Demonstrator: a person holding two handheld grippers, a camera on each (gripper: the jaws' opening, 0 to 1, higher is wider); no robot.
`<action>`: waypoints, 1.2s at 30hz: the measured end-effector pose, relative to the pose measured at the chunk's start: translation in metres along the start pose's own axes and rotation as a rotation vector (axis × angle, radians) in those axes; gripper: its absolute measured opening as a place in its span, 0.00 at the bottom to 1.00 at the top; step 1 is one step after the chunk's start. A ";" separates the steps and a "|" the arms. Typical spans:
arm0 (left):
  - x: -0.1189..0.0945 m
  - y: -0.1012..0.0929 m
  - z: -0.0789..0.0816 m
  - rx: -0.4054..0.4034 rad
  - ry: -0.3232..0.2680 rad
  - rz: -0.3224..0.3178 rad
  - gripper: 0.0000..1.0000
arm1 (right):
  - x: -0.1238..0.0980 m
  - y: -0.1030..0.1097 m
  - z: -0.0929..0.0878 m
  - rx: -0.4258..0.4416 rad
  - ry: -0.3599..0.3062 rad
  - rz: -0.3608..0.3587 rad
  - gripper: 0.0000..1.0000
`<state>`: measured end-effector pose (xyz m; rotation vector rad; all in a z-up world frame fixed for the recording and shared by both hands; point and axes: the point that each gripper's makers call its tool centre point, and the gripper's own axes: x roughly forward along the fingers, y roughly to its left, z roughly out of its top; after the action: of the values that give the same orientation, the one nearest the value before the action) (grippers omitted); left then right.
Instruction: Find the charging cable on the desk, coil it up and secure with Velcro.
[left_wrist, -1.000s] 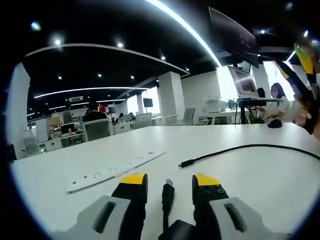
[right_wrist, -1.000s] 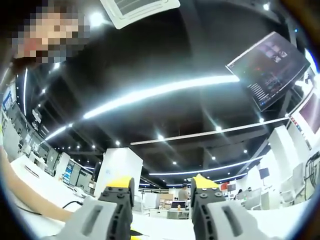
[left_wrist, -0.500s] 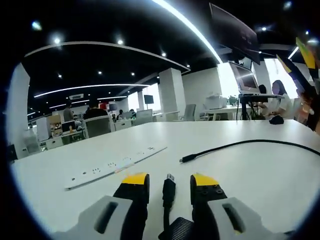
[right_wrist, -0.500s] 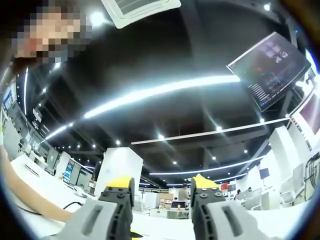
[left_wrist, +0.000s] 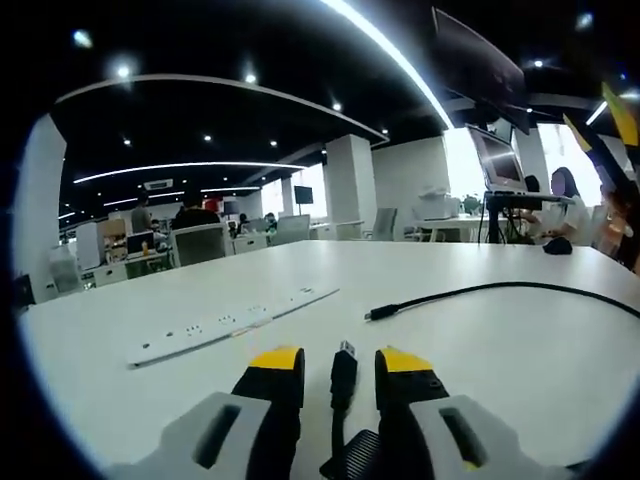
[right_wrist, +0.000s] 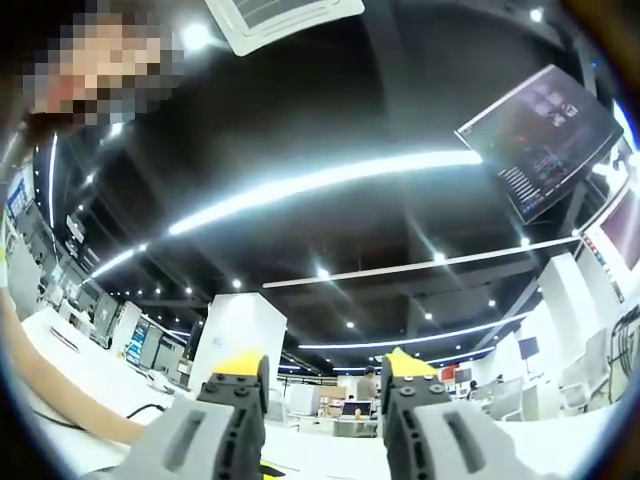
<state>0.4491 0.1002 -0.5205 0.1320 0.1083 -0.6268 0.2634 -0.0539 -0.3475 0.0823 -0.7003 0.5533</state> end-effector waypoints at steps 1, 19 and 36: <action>0.000 0.000 -0.001 0.001 0.002 -0.001 0.29 | 0.000 0.000 0.000 0.000 0.000 0.000 0.46; 0.002 -0.008 -0.006 -0.003 0.027 -0.019 0.27 | 0.000 0.000 -0.001 -0.002 0.006 0.000 0.46; 0.002 -0.006 -0.006 -0.008 0.033 -0.015 0.20 | 0.000 0.000 -0.001 -0.002 0.005 0.000 0.46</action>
<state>0.4472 0.0953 -0.5276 0.1340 0.1440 -0.6391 0.2639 -0.0535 -0.3478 0.0786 -0.6960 0.5528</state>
